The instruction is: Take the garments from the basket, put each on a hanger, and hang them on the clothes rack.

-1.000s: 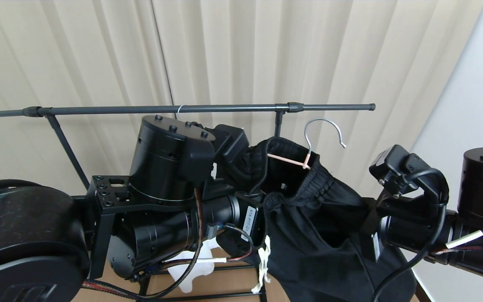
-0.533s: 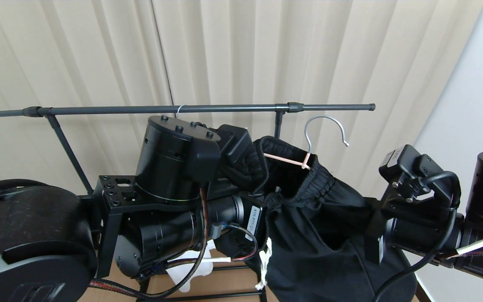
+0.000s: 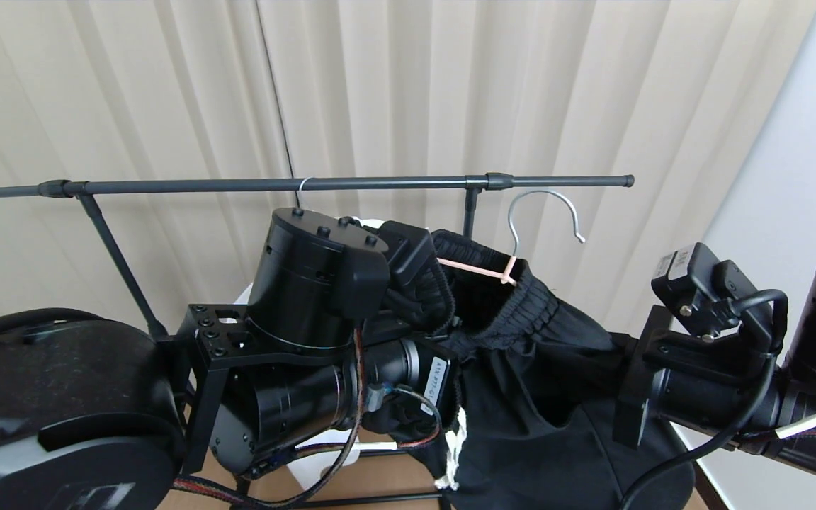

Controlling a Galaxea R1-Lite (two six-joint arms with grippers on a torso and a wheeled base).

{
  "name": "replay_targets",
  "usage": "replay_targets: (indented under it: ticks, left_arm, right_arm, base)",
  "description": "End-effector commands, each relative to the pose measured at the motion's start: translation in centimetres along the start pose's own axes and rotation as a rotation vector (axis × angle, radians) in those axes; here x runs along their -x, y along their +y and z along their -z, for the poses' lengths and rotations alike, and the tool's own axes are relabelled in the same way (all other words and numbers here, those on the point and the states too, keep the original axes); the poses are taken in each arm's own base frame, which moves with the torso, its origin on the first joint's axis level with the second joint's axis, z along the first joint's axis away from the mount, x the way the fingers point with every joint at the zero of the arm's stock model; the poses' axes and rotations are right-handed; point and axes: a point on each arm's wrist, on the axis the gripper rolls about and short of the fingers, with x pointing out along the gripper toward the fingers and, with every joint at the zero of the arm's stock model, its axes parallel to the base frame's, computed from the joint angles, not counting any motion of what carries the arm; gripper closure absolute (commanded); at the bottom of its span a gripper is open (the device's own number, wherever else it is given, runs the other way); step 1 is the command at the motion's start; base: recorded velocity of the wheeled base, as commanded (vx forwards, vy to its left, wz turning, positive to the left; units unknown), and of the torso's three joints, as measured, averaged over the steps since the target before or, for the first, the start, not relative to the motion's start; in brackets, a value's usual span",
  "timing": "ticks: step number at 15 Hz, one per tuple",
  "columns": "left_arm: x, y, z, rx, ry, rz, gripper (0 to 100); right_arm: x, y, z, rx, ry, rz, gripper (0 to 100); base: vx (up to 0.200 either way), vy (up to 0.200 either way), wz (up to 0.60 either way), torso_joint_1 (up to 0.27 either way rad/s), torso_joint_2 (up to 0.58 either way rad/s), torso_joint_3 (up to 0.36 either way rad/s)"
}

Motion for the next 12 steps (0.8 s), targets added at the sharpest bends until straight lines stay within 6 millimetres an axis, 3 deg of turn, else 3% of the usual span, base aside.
replay_targets:
  ticks: [1,7,8,12]
  left_arm:
    - [-0.4,0.0,0.3,-0.001,0.013,-0.004,100]
    - [-1.5,-0.1,0.5,-0.003,0.003,-0.003,100]
    - [-1.6,-0.1,0.5,-0.002,-0.002,-0.002,0]
    - [-1.8,-0.3,-0.1,0.005,-0.023,-0.002,0]
  right_arm:
    - [0.1,0.0,0.0,-0.001,-0.001,-0.002,100]
    - [0.2,0.0,0.0,0.000,-0.005,-0.003,100]
    - [0.3,0.1,0.0,0.000,-0.006,-0.003,100]
    - [0.5,0.1,-0.1,0.003,-0.020,-0.011,100]
  base:
    - [0.000,0.000,0.00,0.000,0.00,0.000]
    - [0.000,0.000,0.00,0.000,0.00,0.000]
    - [0.000,0.000,0.00,0.000,0.00,0.000]
    - [0.000,0.000,0.00,0.000,0.00,0.000]
